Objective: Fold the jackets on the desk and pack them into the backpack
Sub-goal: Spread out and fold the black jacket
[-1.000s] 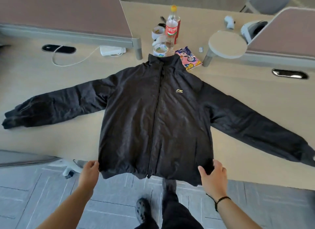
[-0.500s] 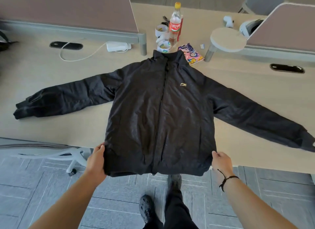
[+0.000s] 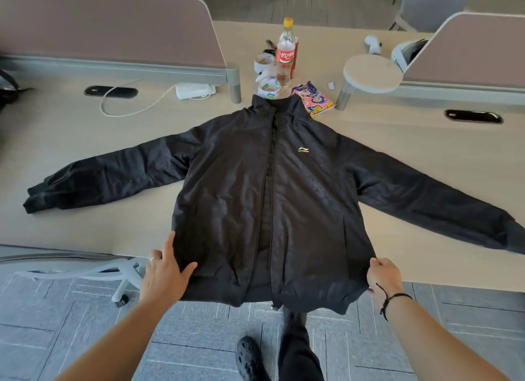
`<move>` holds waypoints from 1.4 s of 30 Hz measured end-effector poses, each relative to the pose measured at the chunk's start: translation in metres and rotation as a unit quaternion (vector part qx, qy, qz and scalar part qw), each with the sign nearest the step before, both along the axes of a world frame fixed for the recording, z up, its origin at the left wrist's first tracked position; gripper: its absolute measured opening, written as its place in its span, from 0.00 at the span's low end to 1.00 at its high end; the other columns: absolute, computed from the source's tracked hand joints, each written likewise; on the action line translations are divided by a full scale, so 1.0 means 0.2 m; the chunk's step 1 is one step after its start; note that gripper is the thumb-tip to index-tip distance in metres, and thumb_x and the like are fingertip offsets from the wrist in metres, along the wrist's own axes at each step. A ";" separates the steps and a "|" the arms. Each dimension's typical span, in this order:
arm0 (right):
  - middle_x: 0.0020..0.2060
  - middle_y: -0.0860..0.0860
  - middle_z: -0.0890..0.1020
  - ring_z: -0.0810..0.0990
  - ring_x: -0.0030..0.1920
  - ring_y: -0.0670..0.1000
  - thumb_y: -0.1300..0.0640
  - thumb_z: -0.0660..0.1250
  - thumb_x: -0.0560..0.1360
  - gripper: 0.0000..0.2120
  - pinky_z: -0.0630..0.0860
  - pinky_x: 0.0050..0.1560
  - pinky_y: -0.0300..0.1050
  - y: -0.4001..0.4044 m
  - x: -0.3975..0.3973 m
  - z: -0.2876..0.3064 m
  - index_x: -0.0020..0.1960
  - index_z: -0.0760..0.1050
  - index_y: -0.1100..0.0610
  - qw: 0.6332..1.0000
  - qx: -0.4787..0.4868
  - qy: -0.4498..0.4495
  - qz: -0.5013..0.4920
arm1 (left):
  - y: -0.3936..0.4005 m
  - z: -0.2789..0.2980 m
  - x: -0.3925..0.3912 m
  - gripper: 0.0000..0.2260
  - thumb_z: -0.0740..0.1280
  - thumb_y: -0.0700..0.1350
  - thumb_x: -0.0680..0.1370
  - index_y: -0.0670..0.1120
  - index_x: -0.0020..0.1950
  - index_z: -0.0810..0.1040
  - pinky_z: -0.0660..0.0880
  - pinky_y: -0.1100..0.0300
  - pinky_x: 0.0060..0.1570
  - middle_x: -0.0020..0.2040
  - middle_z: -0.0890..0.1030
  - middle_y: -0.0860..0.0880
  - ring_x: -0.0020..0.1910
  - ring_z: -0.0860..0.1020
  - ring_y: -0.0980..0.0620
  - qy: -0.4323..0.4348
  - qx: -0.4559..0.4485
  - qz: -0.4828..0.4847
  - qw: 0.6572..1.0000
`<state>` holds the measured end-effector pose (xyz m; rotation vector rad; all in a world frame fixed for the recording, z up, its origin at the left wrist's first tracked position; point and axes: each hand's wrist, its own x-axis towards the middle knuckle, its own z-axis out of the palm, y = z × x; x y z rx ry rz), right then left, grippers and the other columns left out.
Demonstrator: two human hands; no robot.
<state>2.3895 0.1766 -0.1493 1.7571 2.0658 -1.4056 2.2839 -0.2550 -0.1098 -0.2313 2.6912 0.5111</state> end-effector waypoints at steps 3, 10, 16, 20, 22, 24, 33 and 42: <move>0.50 0.60 0.77 0.78 0.49 0.64 0.53 0.64 0.78 0.13 0.78 0.52 0.58 -0.04 0.01 0.06 0.54 0.71 0.62 0.992 0.070 -0.047 0.090 | 0.05 -0.07 0.02 0.42 0.63 0.64 0.78 0.55 0.81 0.39 0.69 0.44 0.65 0.70 0.63 0.40 0.65 0.69 0.38 -0.005 -0.094 -0.009 0.996; 0.48 0.47 0.74 0.77 0.43 0.49 0.48 0.67 0.78 0.06 0.74 0.42 0.46 -0.46 -0.12 0.23 0.47 0.73 0.48 0.895 0.234 0.019 0.379 | 0.44 -0.06 0.02 0.20 0.66 0.66 0.75 0.55 0.58 0.78 0.72 0.50 0.53 0.55 0.78 0.52 0.55 0.76 0.48 0.136 -0.090 -0.148 0.975; 0.52 0.46 0.74 0.79 0.50 0.50 0.44 0.64 0.80 0.11 0.76 0.46 0.46 -0.76 -0.33 0.11 0.55 0.76 0.50 0.888 0.161 -0.011 0.431 | 0.72 -0.09 0.02 0.18 0.61 0.65 0.78 0.54 0.59 0.76 0.71 0.54 0.54 0.57 0.76 0.54 0.57 0.75 0.52 0.064 -0.111 -0.177 0.976; 0.53 0.47 0.74 0.78 0.50 0.49 0.43 0.65 0.79 0.12 0.77 0.43 0.44 -0.78 -0.36 0.06 0.54 0.76 0.50 0.887 0.192 -0.030 0.420 | 0.75 -0.12 0.00 0.12 0.59 0.56 0.82 0.51 0.57 0.76 0.72 0.57 0.44 0.53 0.77 0.53 0.50 0.78 0.51 0.035 -0.088 -0.143 0.985; 0.52 0.47 0.73 0.78 0.49 0.49 0.41 0.67 0.78 0.13 0.75 0.41 0.42 -0.78 -0.36 0.04 0.53 0.77 0.51 0.891 0.190 -0.029 0.411 | 0.75 -0.11 0.00 0.11 0.58 0.52 0.82 0.49 0.54 0.76 0.68 0.57 0.38 0.48 0.76 0.53 0.42 0.76 0.51 0.027 -0.068 -0.129 0.989; 0.51 0.47 0.73 0.79 0.49 0.50 0.40 0.68 0.76 0.14 0.74 0.42 0.43 -0.77 -0.37 0.03 0.51 0.77 0.51 0.898 0.176 -0.030 0.403 | 0.77 -0.09 0.01 0.11 0.57 0.52 0.82 0.49 0.51 0.76 0.68 0.56 0.37 0.45 0.75 0.54 0.39 0.75 0.51 0.038 -0.043 -0.129 0.990; 0.49 0.48 0.73 0.78 0.46 0.50 0.44 0.65 0.80 0.12 0.78 0.47 0.47 -0.73 -0.40 -0.01 0.43 0.74 0.50 0.912 0.149 -0.011 0.381 | 0.75 -0.10 0.08 0.14 0.57 0.59 0.83 0.55 0.66 0.67 0.72 0.56 0.41 0.54 0.77 0.56 0.52 0.78 0.53 0.007 -0.018 -0.176 0.984; 0.57 0.47 0.71 0.75 0.59 0.51 0.44 0.66 0.78 0.15 0.74 0.58 0.46 -0.69 -0.34 0.04 0.61 0.72 0.49 0.861 0.174 -0.011 0.477 | 0.74 -0.09 0.07 0.25 0.53 0.60 0.84 0.63 0.80 0.50 0.75 0.55 0.48 0.64 0.71 0.50 0.59 0.72 0.50 -0.013 -0.087 -0.270 0.959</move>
